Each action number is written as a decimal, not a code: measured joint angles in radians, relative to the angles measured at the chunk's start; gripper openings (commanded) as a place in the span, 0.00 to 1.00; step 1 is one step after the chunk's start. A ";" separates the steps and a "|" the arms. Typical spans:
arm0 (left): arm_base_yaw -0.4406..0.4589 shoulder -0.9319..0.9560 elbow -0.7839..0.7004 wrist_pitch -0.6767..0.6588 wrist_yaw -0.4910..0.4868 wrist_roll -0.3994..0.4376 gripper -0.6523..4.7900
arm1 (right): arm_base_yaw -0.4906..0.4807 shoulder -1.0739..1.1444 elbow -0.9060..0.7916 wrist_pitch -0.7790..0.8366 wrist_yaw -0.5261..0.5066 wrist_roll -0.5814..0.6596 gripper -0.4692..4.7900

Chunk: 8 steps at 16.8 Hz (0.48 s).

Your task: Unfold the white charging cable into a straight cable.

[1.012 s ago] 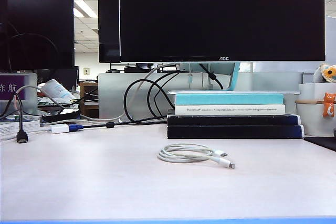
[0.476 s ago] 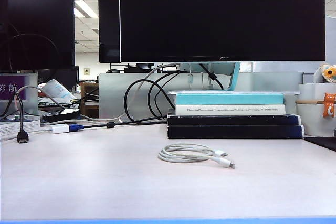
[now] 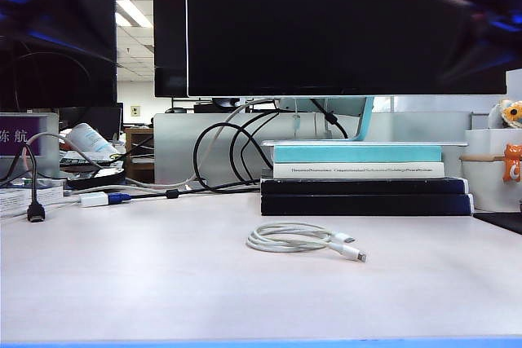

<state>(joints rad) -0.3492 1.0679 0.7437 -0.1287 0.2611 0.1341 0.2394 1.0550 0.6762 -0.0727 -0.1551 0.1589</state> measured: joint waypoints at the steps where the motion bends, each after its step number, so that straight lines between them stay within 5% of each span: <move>1: -0.011 0.033 0.031 -0.027 -0.003 0.005 0.11 | 0.000 0.024 0.023 -0.020 -0.016 -0.004 0.08; 8: -0.053 0.247 0.203 -0.137 -0.018 0.008 0.11 | -0.002 0.180 0.139 -0.154 -0.171 -0.078 0.08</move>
<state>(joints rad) -0.4023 1.3148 0.9470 -0.2661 0.2436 0.1425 0.2371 1.2346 0.8150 -0.2268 -0.3260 0.0811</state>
